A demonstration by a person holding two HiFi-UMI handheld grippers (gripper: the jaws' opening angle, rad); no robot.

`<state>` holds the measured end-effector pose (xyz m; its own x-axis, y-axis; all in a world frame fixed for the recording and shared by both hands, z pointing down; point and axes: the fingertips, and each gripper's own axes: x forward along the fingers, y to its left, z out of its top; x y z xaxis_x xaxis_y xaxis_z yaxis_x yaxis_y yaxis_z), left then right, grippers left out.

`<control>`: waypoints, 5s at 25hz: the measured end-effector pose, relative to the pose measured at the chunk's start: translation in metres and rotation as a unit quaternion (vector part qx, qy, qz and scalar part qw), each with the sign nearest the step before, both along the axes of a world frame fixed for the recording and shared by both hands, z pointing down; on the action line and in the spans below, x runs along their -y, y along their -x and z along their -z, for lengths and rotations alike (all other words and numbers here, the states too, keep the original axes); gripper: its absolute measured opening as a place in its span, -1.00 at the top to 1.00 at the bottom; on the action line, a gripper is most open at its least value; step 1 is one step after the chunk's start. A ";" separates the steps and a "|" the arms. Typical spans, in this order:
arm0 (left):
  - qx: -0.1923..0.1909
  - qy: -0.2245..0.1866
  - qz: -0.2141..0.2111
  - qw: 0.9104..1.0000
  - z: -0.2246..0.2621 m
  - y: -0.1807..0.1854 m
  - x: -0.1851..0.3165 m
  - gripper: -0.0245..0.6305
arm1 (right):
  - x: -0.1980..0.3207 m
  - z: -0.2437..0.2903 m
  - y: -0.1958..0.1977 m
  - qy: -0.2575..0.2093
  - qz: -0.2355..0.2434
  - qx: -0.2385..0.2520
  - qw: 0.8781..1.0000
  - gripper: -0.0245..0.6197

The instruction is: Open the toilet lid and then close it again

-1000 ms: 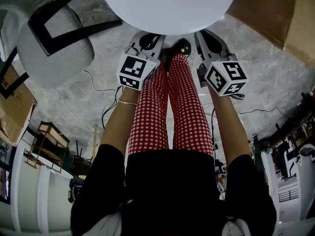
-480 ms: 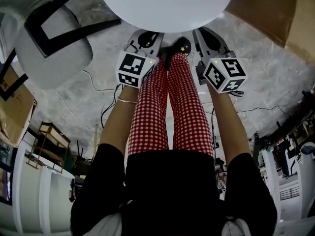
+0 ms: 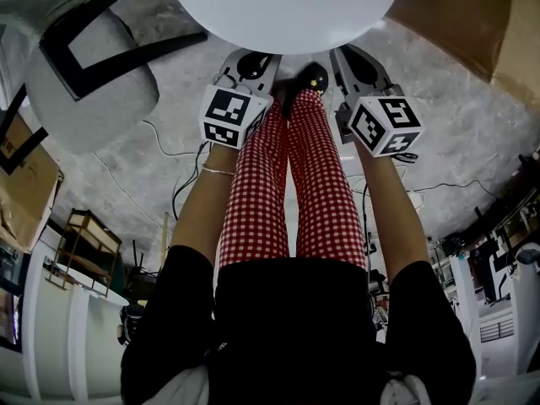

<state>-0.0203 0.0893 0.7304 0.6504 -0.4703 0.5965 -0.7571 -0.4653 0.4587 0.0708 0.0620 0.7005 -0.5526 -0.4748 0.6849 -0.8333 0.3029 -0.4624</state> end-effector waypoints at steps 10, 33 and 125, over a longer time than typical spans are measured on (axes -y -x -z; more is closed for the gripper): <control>-0.004 0.005 0.008 1.000 -0.007 0.001 0.000 0.92 | -0.001 -0.008 0.001 0.003 0.000 -0.001 1.000 0.87; 0.000 0.019 0.036 0.999 -0.014 0.019 -0.005 0.91 | 0.000 -0.017 0.002 0.015 0.000 -0.009 1.000 0.87; -0.014 -0.131 -0.016 0.991 0.204 -0.048 0.009 0.92 | -0.002 0.198 0.010 -0.142 0.025 0.124 0.982 0.86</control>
